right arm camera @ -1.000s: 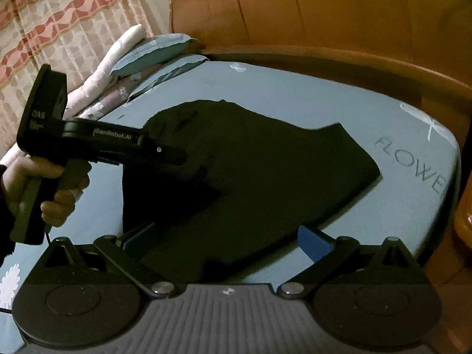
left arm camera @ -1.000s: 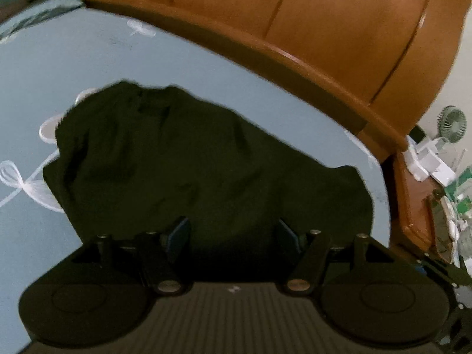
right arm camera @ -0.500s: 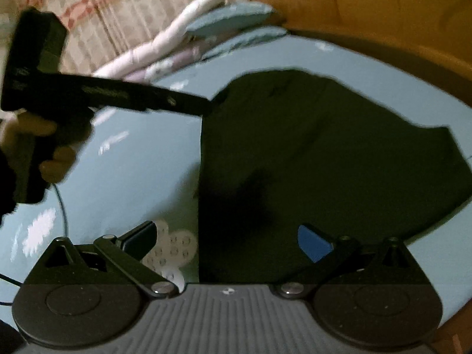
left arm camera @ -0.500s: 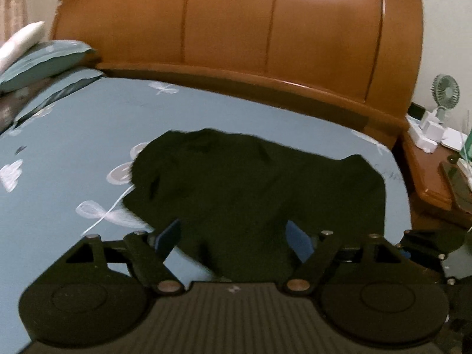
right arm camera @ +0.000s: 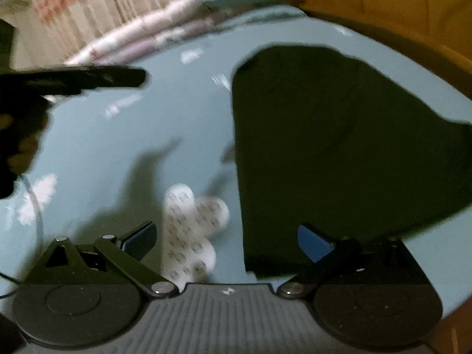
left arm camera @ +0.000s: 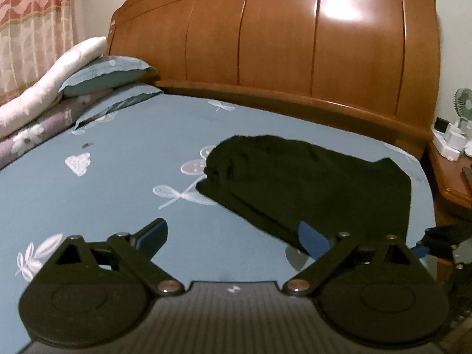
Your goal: Fold clothes
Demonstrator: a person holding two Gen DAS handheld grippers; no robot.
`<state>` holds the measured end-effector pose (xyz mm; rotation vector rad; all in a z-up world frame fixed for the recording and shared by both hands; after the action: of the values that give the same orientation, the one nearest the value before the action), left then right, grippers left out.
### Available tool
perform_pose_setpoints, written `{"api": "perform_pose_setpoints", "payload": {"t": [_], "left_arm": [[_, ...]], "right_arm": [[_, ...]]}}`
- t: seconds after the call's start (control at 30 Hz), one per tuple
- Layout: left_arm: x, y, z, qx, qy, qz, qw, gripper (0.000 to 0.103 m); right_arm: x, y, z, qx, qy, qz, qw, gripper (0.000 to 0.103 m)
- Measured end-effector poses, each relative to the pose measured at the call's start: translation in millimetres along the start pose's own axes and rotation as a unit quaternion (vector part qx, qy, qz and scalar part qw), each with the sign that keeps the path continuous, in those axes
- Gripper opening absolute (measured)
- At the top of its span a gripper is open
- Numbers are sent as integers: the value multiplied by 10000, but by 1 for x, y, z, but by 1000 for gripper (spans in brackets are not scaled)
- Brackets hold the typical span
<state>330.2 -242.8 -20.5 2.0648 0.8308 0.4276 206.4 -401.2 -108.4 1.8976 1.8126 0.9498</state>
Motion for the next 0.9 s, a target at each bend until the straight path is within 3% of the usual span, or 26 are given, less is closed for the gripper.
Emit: {"api": "perform_pose_setpoints", "payload": {"t": [0.23,0.4,0.7,0.8,0.9], "left_arm": [[7,-24,-13,-4,-132,-226,9997,96],[16,-35,-25,15,-180,-476,9987,96],[28,-41,-47,-9,-3,-576,9983,96],[29,-42,-55,-66,18,-569,9984,96],[31,-38,-61,-285,113,-531,9981,96]], "right_arm": [[17,9,-16,-223,-9,-71,9997,103],[19,-3,7,198,-224,-24,9996,103],[25,23,-9,-108,-259,-23,9996,103],[17,16,12,294,-502,60,9983,103],[14,20,4,211,-697,160,9972,103]]}}
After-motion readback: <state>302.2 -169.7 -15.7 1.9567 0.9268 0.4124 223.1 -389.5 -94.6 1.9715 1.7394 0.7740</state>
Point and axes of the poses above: each gripper's, at about its wrist camera, not at the fingertips, and z roughly the way its jaws point, x to its left, y to its top, the point moved 6 cm from there along z, roughly the way its jaws point, and after that the axes turned 2 degrees about -z, right-handed, at the moved point
